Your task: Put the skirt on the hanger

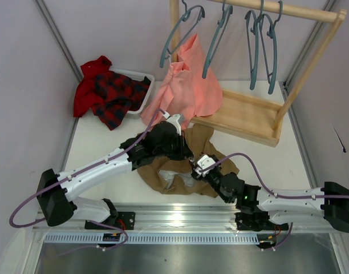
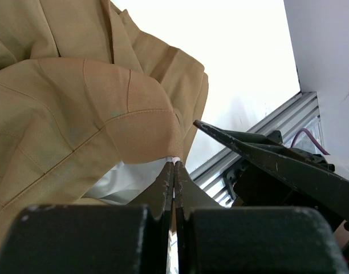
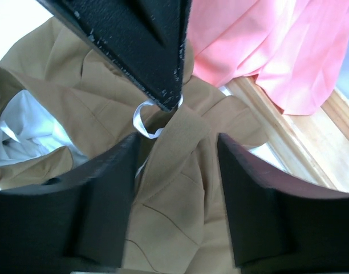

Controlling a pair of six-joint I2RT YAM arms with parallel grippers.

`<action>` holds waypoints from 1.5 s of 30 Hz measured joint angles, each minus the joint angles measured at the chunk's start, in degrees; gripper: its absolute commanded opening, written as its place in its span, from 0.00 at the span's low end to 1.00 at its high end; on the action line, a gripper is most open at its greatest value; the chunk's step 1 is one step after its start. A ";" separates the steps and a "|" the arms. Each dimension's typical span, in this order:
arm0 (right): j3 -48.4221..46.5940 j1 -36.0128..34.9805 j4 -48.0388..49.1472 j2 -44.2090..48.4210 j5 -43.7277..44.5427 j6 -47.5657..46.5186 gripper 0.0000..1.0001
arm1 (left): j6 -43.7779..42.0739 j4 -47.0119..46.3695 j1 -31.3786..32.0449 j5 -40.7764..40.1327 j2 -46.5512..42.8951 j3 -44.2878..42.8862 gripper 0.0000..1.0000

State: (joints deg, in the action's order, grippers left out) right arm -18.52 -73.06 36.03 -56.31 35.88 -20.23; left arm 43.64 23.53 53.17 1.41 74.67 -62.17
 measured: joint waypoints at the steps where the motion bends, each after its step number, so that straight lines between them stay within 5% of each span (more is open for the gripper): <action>1: 0.00 -0.02 0.24 0.00 0.22 -0.28 0.55 | 0.00 0.00 0.00 -0.04 0.00 0.00 0.02; 6: -0.04 -0.02 0.85 0.00 0.87 -0.94 0.31 | 0.00 -0.02 -0.17 -0.20 0.00 0.00 0.02; 13: -0.04 -0.17 2.01 0.00 0.85 -1.05 0.15 | 0.02 -0.07 -0.44 -0.20 0.00 0.00 0.02; 21: -0.44 -0.17 1.88 0.00 -1.09 -0.96 0.44 | 0.46 -0.35 -0.48 -0.15 0.00 0.00 0.02; 34: -1.92 -0.22 1.57 -3.32 -2.21 -1.79 0.52 | 1.22 -0.76 -0.87 0.02 0.00 0.04 0.02; 45: -2.99 -0.46 3.67 -5.51 0.22 -3.02 0.00 | 1.40 -0.76 -0.98 -0.83 -0.66 1.11 0.05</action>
State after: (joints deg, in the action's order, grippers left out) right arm -21.52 -73.52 39.70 -61.82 36.10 -23.24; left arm 45.04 22.76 52.18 0.58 74.02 -61.06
